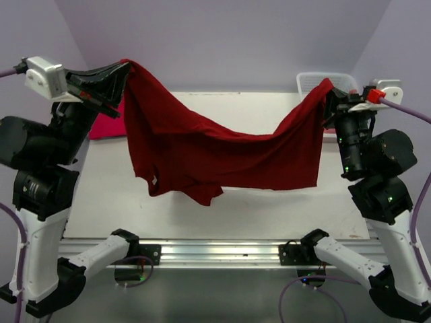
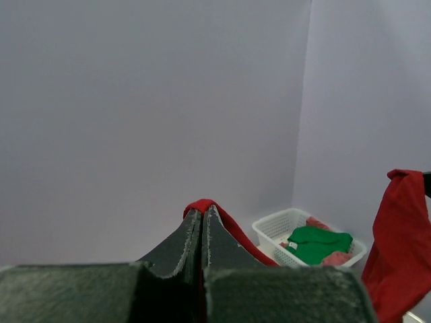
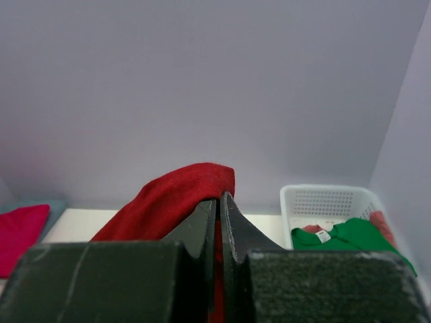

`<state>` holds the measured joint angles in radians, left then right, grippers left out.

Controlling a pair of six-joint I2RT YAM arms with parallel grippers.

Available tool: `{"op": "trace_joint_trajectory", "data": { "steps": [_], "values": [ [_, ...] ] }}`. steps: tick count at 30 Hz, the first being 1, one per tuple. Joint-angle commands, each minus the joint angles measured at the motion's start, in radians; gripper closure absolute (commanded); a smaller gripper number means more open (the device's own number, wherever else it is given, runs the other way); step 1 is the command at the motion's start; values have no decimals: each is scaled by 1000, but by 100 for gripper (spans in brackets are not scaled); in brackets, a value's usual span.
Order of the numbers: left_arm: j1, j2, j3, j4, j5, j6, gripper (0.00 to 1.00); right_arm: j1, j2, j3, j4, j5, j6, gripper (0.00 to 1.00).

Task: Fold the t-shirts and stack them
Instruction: Flatten out the tshirt

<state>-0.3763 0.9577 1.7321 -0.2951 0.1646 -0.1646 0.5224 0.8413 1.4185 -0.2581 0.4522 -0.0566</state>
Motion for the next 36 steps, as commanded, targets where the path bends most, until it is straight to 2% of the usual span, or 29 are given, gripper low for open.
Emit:
{"op": "trace_joint_trajectory", "data": {
  "steps": [1,6,7,8,10,16,19,22,25,27,29,31,33,36],
  "values": [
    [-6,120,40,48,4,63,100,-1,90,43,37,-6,-60,100],
    [-33,329,145,45,-201,160,100,1,227,123,30,71,-101,100],
    [-36,372,212,31,-276,236,100,1,260,150,16,116,-106,100],
    [-38,460,251,15,-308,267,100,-1,322,207,2,132,-112,100],
    [-36,538,331,-9,-402,334,100,-1,372,259,-30,154,-118,100],
    [97,676,408,10,-362,312,100,-15,537,454,-108,194,-117,100],
    [116,629,312,100,-396,344,100,-18,588,528,-136,226,-132,100],
    [131,601,294,120,-413,355,100,-19,605,545,-130,230,-132,100],
    [135,506,233,131,-320,327,100,-18,535,490,-64,180,-155,100],
    [125,387,187,157,-287,317,100,-15,457,355,53,91,-175,100],
    [103,228,55,206,-272,352,100,-10,318,181,159,-13,-209,100],
    [18,130,-49,241,-260,378,100,1,233,79,291,-96,-238,100],
    [-21,14,-95,258,-212,381,100,4,112,-45,388,-154,-261,100],
    [-19,-39,-34,222,-130,356,100,2,-19,-167,523,-224,-275,100]
  ]
}}
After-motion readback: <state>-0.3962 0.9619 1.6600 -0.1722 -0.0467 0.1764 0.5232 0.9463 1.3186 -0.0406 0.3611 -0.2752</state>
